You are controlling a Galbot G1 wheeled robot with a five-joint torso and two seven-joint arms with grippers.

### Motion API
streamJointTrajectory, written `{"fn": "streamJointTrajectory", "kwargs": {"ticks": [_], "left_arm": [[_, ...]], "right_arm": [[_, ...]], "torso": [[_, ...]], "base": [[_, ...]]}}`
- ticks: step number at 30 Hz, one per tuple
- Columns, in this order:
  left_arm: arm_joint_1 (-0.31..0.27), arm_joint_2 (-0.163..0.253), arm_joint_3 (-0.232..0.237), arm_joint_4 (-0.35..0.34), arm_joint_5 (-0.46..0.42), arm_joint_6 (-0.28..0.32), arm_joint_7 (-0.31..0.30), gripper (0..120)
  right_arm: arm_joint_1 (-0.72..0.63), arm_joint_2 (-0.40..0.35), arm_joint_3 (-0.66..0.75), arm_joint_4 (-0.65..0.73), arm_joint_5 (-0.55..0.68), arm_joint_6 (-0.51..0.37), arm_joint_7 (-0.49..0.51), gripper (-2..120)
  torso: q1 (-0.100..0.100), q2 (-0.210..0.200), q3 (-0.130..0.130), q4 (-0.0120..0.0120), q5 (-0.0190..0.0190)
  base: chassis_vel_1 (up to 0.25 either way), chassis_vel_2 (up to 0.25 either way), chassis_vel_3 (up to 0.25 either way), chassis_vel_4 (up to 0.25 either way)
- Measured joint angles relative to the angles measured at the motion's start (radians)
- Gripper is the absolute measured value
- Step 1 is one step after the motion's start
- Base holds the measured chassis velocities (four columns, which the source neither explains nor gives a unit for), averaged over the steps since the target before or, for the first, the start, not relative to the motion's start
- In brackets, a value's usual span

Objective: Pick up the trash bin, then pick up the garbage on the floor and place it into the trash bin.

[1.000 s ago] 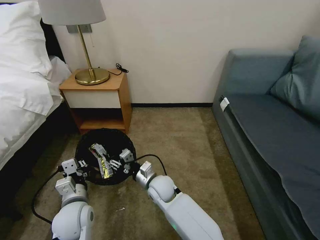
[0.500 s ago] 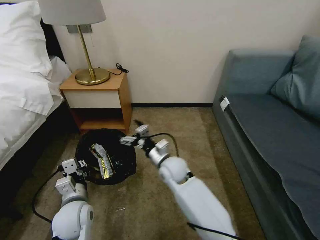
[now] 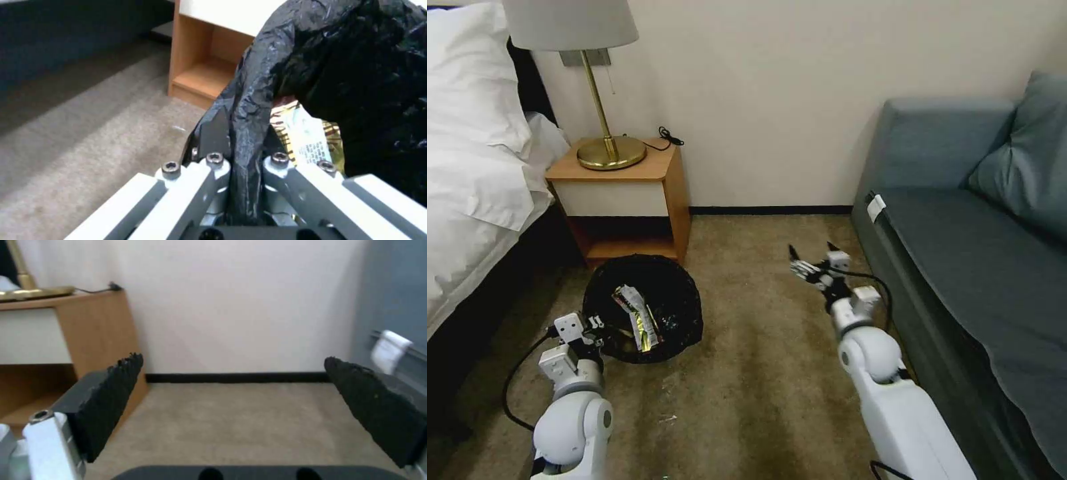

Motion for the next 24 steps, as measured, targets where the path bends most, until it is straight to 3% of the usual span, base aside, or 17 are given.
{"fn": "streamJointTrajectory", "kwargs": {"ticks": [8, 14, 19, 24], "left_arm": [[-0.056, 0.003, 0.001, 0.072, -0.130, 0.013, -0.051, 3], [-0.160, 0.013, -0.005, 0.199, -0.257, 0.023, -0.090, 3], [-0.225, 0.023, -0.012, 0.306, -0.295, 0.030, -0.116, 3], [-0.252, 0.025, -0.017, 0.356, -0.315, 0.028, -0.122, 3]], "right_arm": [[-0.066, 0.041, 0.019, -0.008, -0.039, 0.053, 0.001, 100], [-0.118, 0.060, 0.039, -0.016, -0.069, 0.111, 0.003, 100], [-0.152, 0.060, 0.052, 0.006, -0.074, 0.122, 0.003, 100], [-0.166, 0.059, 0.056, 0.013, -0.078, 0.126, 0.001, 100]], "torso": [[0.000, 0.000, 0.000, 0.0005, -0.0003], [0.000, 0.000, 0.000, 0.0003, -0.0003], [0.000, 0.000, 0.000, 0.0002, -0.0003], [0.000, 0.000, 0.000, 0.0002, -0.0003]], "base": [[0.000, 0.000, 0.000, 0.000], [0.000, 0.000, 0.000, 0.000], [0.000, 0.000, 0.000, 0.000], [0.000, 0.000, 0.000, 0.000]]}}
